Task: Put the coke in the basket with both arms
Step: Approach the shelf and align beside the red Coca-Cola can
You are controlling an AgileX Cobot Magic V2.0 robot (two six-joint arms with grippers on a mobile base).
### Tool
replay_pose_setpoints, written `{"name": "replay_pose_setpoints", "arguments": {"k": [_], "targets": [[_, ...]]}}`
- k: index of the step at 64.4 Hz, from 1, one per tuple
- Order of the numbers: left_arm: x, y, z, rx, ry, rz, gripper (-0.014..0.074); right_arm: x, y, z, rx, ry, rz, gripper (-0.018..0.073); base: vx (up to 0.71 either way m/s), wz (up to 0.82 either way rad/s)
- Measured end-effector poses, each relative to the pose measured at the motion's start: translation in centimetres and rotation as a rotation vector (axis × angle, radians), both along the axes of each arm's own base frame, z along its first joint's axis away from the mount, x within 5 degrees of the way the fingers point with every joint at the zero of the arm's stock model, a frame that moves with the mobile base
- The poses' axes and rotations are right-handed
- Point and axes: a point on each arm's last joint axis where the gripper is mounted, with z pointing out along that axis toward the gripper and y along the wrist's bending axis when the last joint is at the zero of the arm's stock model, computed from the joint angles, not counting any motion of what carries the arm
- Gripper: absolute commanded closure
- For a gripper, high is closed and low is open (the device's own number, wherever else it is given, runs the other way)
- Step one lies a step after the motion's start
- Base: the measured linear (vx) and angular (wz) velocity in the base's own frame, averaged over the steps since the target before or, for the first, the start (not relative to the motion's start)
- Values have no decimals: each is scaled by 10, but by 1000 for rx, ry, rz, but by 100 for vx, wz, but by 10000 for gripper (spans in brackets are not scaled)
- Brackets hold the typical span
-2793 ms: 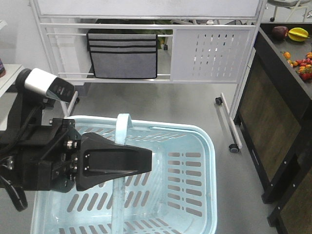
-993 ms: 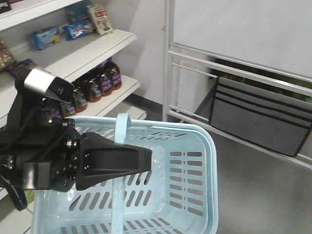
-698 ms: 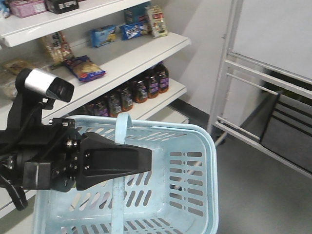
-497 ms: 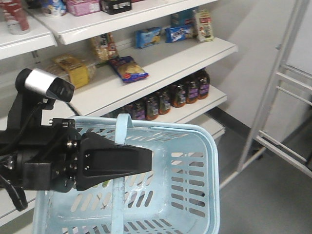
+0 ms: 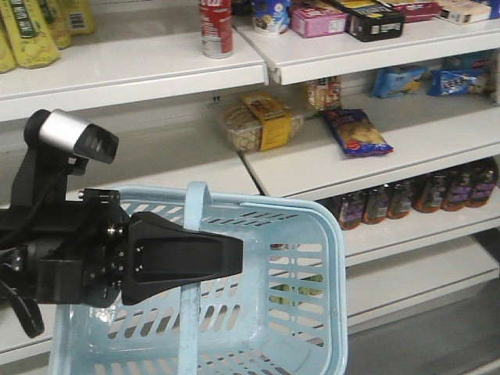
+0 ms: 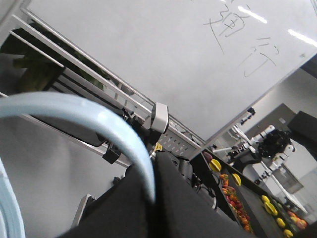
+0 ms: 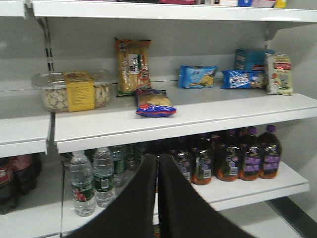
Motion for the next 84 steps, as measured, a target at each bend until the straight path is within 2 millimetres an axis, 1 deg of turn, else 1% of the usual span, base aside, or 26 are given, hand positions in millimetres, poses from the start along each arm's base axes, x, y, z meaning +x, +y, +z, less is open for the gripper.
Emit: {"name": "replay_pose_setpoints", "arguments": {"k": [40, 84], "targets": [[0, 0, 0, 0, 0, 0, 603, 0, 0, 0, 0, 0, 0, 564, 10, 38], [0, 0, 0, 0, 0, 0, 603, 0, 0, 0, 0, 0, 0, 564, 3, 7]]}}
